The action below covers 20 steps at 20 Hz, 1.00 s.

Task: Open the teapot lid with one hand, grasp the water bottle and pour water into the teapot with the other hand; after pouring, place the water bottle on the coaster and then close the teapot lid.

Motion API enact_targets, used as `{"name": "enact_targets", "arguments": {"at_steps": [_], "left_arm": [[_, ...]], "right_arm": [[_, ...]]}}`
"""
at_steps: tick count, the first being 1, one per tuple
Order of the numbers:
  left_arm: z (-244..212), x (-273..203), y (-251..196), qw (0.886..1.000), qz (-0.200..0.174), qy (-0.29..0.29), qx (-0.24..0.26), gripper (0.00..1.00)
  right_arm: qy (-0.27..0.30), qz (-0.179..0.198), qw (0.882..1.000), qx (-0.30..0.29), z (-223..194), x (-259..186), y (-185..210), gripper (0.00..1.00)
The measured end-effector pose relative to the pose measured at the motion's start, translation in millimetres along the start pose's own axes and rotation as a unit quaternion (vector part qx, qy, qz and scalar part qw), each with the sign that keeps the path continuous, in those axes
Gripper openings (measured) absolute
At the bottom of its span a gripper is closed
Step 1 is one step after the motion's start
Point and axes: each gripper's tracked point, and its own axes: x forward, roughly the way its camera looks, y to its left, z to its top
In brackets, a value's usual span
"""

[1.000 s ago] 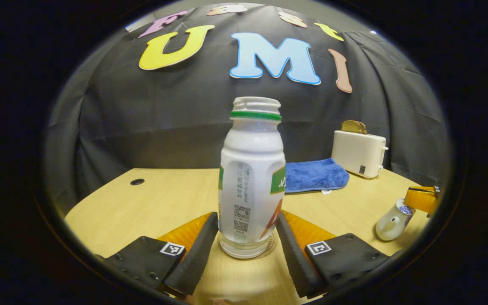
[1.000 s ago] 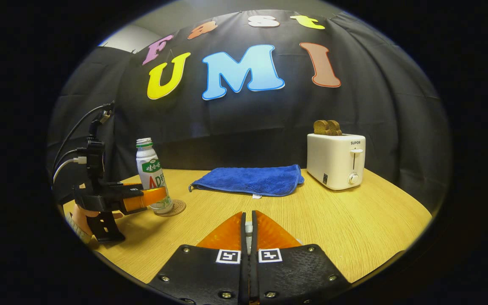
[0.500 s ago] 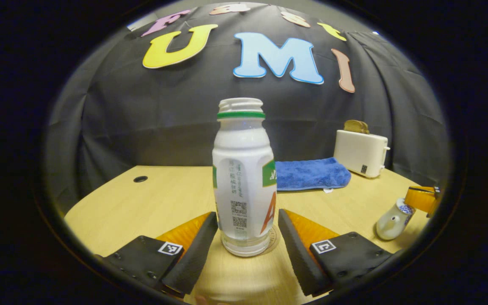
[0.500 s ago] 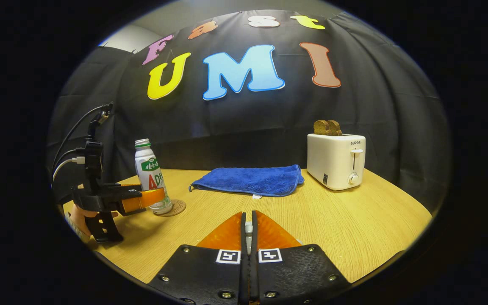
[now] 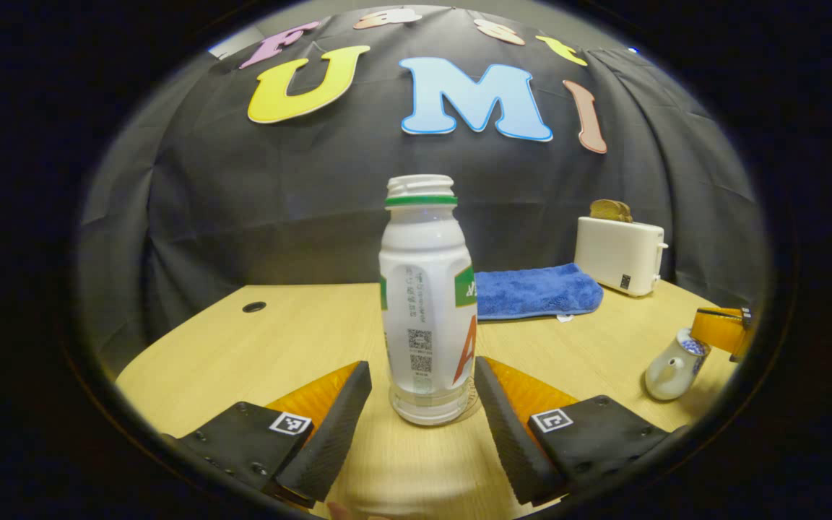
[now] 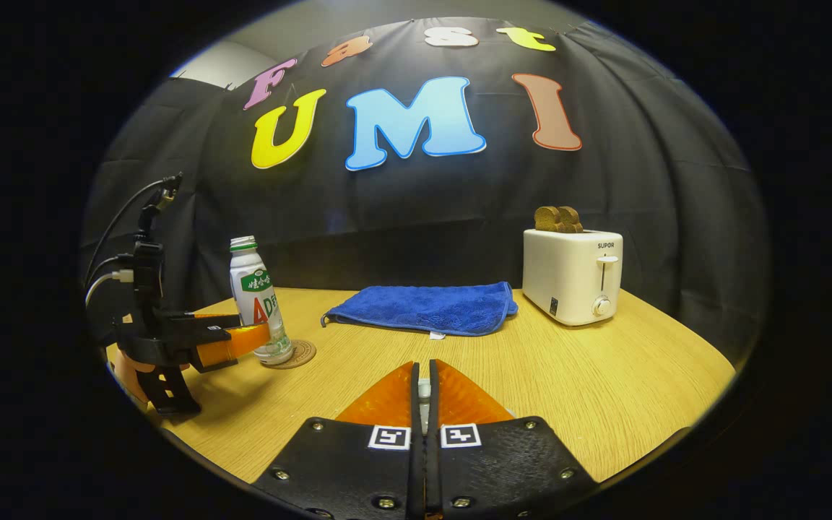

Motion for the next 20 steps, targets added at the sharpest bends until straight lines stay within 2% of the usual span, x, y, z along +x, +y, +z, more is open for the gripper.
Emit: {"name": "enact_targets", "arguments": {"at_steps": [1, 3, 4, 6, 7, 8, 9, 10, 12, 13, 14, 15, 20], "left_arm": [[1, -4, -1, 1.0, -0.001, -0.002, -0.001, 1.0], [3, -14, -4, 1.0, -0.006, -0.007, -0.005, 0.9], [4, -19, -5, 1.0, -0.007, -0.009, -0.007, 1.0], [6, -31, -8, 1.0, -0.011, -0.016, -0.011, 1.0], [7, -37, -10, 1.0, -0.012, -0.019, -0.013, 0.95], [7, -44, -11, 1.0, -0.014, -0.021, -0.015, 0.95], [9, -51, -13, 0.999, -0.017, -0.026, -0.019, 0.95], [10, -58, -16, 0.999, -0.02, -0.031, -0.022, 0.95], [15, -71, -20, 0.999, -0.021, -0.04, -0.025, 0.95], [18, -78, -20, 0.999, -0.017, -0.046, -0.023, 0.95], [20, -86, -20, 0.998, -0.012, -0.054, -0.022, 0.98], [22, -94, -20, 0.998, -0.008, -0.061, -0.022, 1.0], [26, -131, -35, 0.995, -0.006, -0.095, -0.022, 1.0]], "right_arm": [[0.0, -0.002, 1.0, -0.003, 0, -1, 0, 0.01], [-0.001, -0.006, 1.0, -0.007, 0, -1, 0, 0.04], [-0.001, -0.005, 1.0, -0.01, 1, -1, 1, 0.05], [0.0, -0.006, 1.0, -0.015, 0, 0, 1, 0.07], [-0.001, -0.01, 1.0, -0.017, 1, -2, -1, 0.08], [0.001, -0.006, 1.0, -0.014, 2, -4, 2, 0.11], [0.001, -0.001, 1.0, -0.012, 0, -3, 7, 0.28], [-0.004, -0.003, 1.0, -0.012, 2, -2, 6, 0.34], [-0.017, -0.005, 1.0, -0.018, 10, -9, 9, 0.36], [-0.023, -0.006, 1.0, -0.018, 13, -13, 13, 0.42], [-0.031, -0.014, 0.999, -0.016, 16, -16, 12, 0.6], [-0.04, -0.02, 0.999, -0.016, 21, -25, 15, 0.64], [-0.069, -0.043, 0.996, -0.032, 28, -63, 37, 0.64]]}}
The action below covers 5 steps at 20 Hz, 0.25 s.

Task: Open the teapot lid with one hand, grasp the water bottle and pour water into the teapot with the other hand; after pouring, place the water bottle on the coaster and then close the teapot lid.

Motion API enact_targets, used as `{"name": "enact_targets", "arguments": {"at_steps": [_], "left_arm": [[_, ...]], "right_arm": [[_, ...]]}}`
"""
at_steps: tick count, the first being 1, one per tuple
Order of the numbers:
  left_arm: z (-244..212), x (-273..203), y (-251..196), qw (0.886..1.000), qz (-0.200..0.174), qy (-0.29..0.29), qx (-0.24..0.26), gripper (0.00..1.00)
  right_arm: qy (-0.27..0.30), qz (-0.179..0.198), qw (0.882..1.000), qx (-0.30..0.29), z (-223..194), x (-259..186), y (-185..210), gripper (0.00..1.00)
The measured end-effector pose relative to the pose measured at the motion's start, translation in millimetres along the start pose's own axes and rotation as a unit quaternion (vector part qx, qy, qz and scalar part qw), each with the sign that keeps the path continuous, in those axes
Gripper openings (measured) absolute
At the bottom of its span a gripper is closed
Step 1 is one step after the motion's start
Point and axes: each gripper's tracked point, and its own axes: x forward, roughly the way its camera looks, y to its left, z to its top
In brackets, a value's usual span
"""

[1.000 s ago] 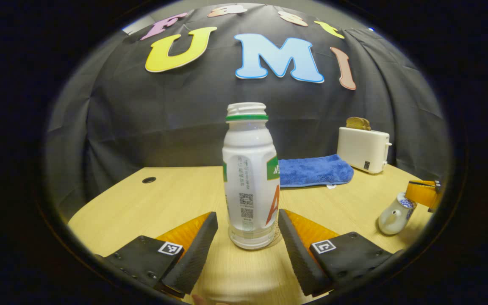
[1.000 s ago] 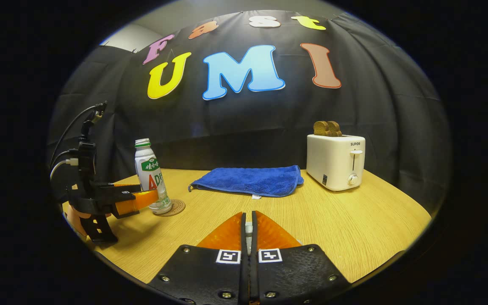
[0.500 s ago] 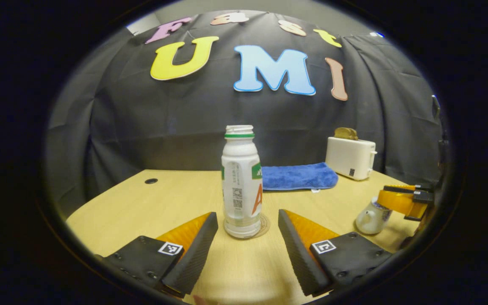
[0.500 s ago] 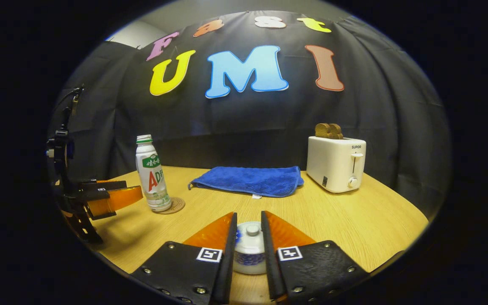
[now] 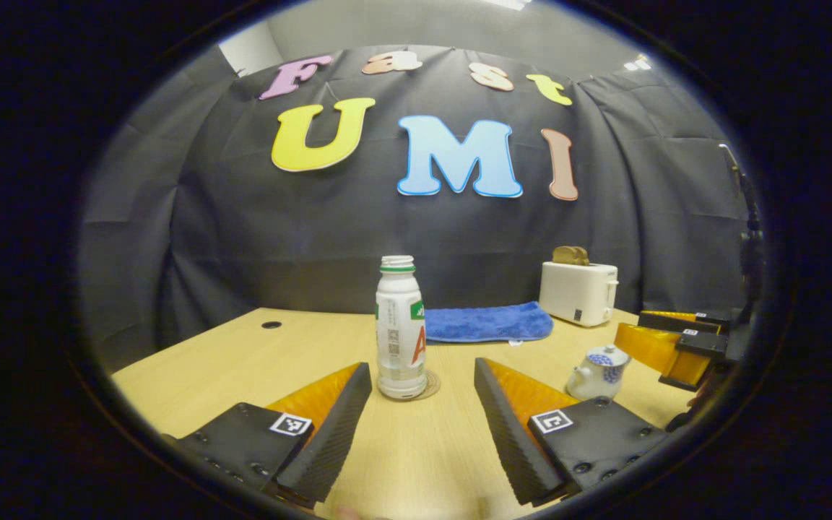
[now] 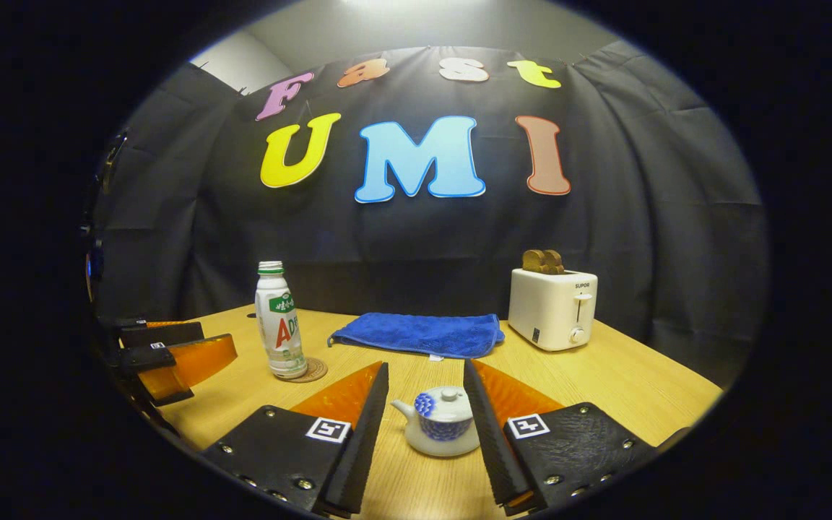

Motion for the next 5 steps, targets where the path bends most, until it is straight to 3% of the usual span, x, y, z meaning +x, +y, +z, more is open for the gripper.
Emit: {"name": "enact_targets", "arguments": {"at_steps": [5], "left_arm": [[-6, -31, -18, 1.0, -0.006, -0.019, -0.014, 1.0]], "right_arm": [[-0.023, -0.039, 0.999, -0.008, 4, -34, 11, 0.64]]}}
